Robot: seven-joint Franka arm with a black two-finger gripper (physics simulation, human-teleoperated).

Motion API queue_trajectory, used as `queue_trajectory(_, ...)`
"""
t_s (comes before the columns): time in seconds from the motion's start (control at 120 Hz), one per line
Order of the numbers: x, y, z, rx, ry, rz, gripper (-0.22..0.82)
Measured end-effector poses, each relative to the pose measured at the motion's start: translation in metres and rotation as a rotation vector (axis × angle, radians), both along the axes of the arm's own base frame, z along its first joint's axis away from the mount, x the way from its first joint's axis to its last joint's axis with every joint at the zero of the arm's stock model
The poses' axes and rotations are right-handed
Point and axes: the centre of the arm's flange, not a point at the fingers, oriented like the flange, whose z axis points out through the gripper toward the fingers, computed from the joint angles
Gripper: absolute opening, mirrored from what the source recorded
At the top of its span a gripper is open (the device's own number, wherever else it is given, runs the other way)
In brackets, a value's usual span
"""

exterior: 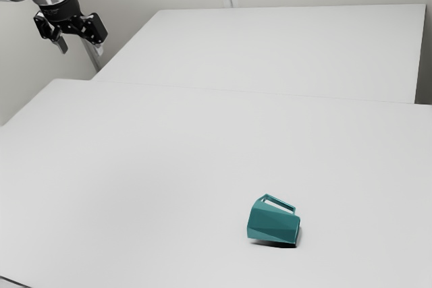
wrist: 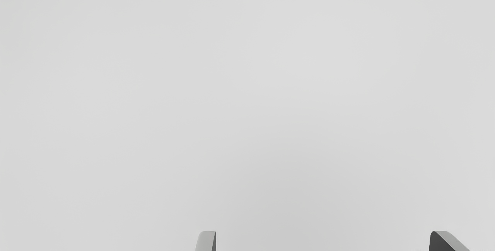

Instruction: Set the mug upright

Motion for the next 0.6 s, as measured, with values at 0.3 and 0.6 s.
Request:
queue_trajectory(0.3, -0.001, -0.001, -0.006, -0.004, 0.011, -0.006, 0.6)
queue_trajectory(0.6, 0.0, -0.036, -0.101, -0.333, 0.145, -0.002, 0.6)
